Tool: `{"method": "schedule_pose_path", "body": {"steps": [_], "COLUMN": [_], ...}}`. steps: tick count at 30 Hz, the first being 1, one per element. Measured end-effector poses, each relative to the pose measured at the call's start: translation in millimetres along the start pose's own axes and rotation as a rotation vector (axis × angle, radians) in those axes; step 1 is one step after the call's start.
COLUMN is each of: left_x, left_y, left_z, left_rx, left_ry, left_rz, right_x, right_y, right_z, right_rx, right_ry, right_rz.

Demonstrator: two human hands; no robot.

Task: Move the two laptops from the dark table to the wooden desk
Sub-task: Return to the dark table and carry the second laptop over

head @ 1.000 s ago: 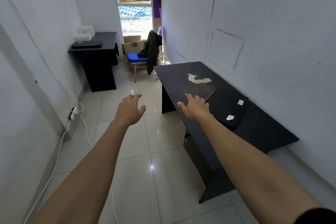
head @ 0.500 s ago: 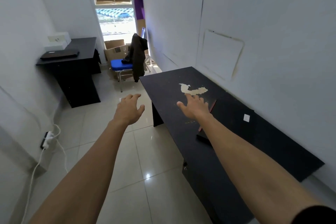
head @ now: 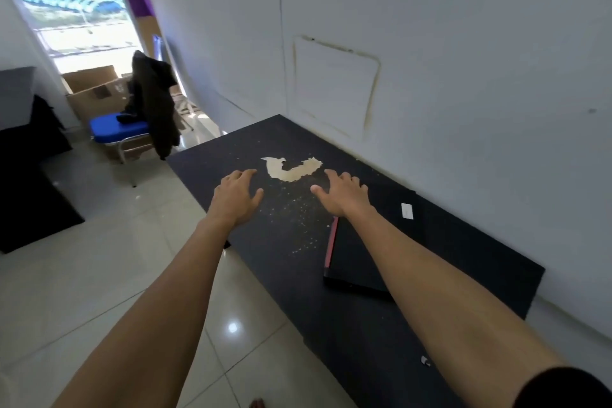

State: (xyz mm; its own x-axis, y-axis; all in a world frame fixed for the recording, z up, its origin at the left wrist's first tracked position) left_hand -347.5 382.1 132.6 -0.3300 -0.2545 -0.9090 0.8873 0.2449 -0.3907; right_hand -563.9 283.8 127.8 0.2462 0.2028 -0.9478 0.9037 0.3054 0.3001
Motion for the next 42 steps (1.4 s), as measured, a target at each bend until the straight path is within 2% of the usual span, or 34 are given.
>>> {"method": "schedule_pose_path", "body": {"steps": [10, 21, 29, 42], "left_x": [45, 108, 158, 221], "left_y": [-14, -61, -81, -64], "left_z": [104, 130, 124, 116], "left_rx": [0.271, 0.459, 0.479, 0.291], "left_ry": [0.225, 0.403, 0.525, 0.748], "left_rz": [-0.004, -0.033, -0.02, -0.047], "right_x": [5, 19, 45, 94], "right_y": [-41, -105, -145, -193], "right_z": [32, -2, -4, 0], "right_rx": [0.35, 0.662, 0.737, 0.841], "right_ry": [-0.048, -0.068, -0.021, 0.08], "right_rz": [0.055, 0.109, 0.152, 0.216]}}
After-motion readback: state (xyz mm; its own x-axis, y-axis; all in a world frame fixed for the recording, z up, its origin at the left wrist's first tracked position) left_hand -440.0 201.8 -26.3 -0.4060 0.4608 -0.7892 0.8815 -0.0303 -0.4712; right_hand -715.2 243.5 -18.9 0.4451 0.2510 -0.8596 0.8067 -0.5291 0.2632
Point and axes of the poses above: each hand's wrist, its own z-axis towards the middle knuckle, its own x-axis out of the palm, y = z × x, the point moved 1 cm from there along z, towards the middle knuckle
